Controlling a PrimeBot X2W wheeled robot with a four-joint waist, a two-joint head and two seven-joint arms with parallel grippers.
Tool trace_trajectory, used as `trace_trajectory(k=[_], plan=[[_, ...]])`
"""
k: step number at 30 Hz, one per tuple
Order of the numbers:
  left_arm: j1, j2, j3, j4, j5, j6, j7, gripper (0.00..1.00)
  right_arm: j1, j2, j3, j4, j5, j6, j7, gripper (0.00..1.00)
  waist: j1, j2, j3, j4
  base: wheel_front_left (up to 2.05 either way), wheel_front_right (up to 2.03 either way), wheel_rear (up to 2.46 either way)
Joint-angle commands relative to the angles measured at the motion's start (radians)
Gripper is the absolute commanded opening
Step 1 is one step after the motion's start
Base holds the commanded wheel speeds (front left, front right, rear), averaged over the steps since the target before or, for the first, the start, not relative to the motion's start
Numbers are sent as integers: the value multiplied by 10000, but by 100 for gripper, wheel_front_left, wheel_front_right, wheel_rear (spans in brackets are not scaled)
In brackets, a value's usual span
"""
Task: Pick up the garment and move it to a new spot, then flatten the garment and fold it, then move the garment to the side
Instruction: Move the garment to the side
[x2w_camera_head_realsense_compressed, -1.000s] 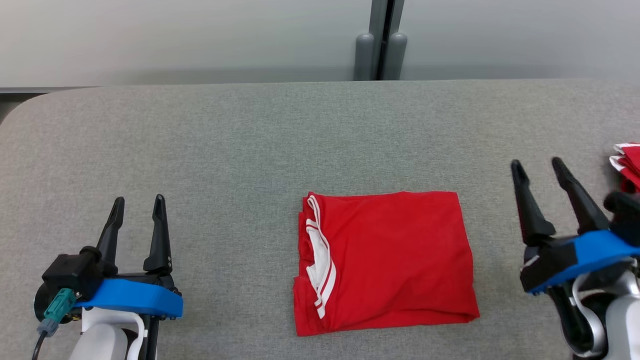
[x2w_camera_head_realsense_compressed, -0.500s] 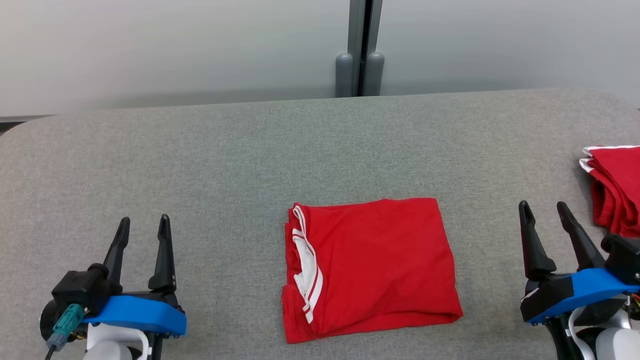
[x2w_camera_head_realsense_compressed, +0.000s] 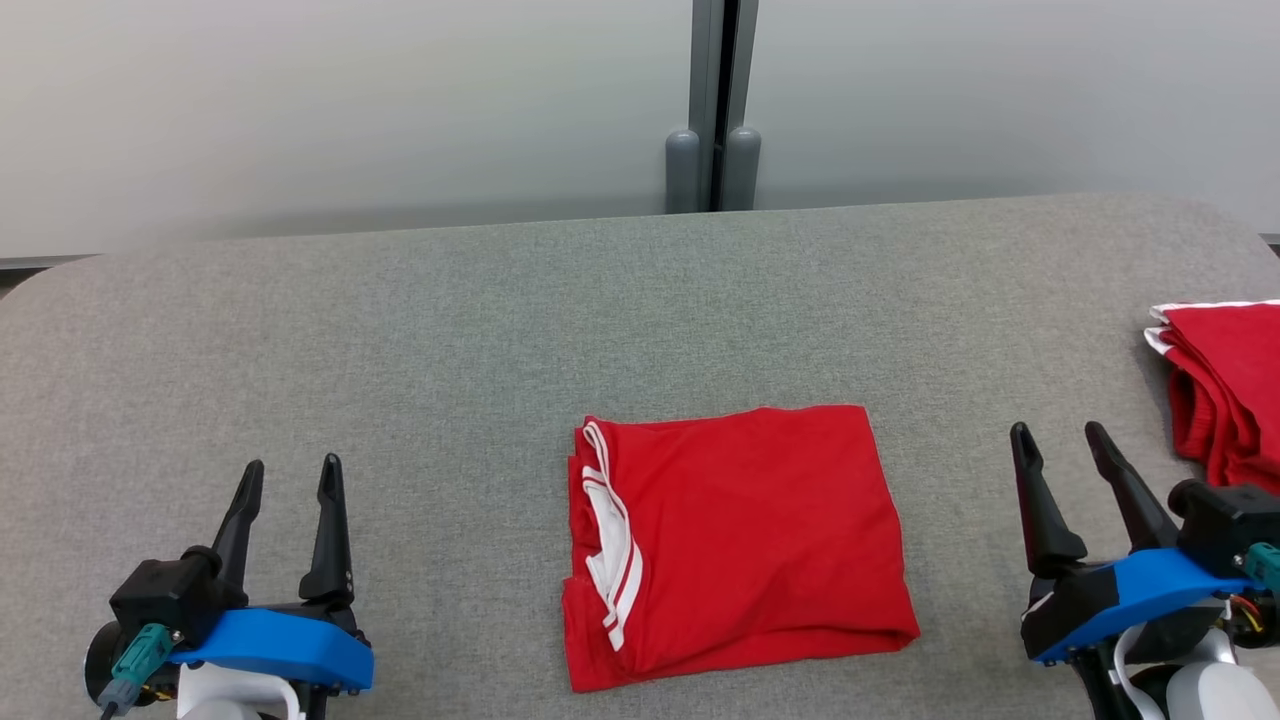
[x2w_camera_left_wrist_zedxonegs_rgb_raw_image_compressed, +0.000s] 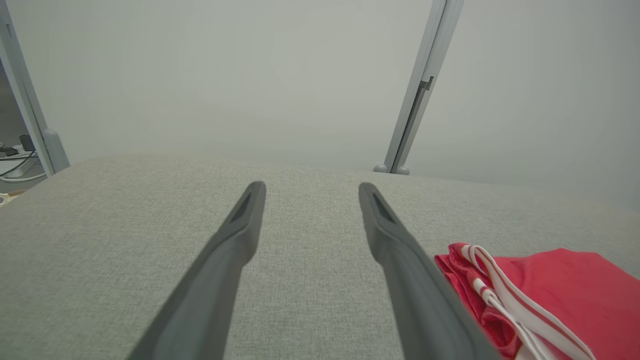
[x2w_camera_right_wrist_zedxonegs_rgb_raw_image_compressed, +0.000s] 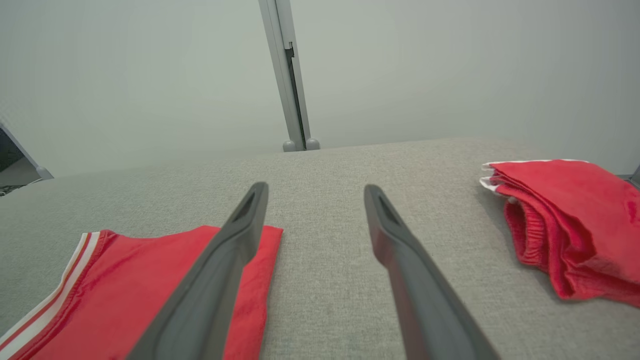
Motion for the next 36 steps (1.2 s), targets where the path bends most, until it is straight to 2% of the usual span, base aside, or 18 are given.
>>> trace_trajectory(k=[1, 11, 18, 23, 27, 30, 36], plan=[[-37, 20, -5, 7, 6, 48, -9, 100, 25, -57, 37, 48, 4, 6, -64, 100, 1, 0, 7, 21, 0, 0, 0], [-221, -25, -50, -32, -63, 60, -18, 100, -332, -189, 262, 60, 56, 6, 157, 100, 1, 0, 136, 167, 0, 0, 0], [-435, -50, -102, -141, 1, 65, -26, 100, -1116, -250, 496, 310, 233, 6, 1486, 100, 1, 0, 355, 368, 0, 0, 0], [-650, -123, -171, -139, 39, 3, -33, 100, -1527, 3, 286, 1307, 180, 6, 3084, 100, 1, 0, 502, 650, 0, 0, 0], [-837, -194, -243, -104, 86, -66, -38, 100, -1810, 134, 5, 2255, 51, 6, 3912, 100, 1, 0, 640, 887, 0, 0, 0], [-920, -239, -268, -63, 91, -105, -40, 100, -2033, 193, -187, 2936, -60, 6, 4305, 100, 1, 0, 716, 1031, 0, 0, 0], [-1000, -301, -226, -40, 154, -166, -44, 100, -2345, 210, 298, 4177, 566, 6, 4621, 100, 1, 0, 813, 1187, 0, 0, 0]])
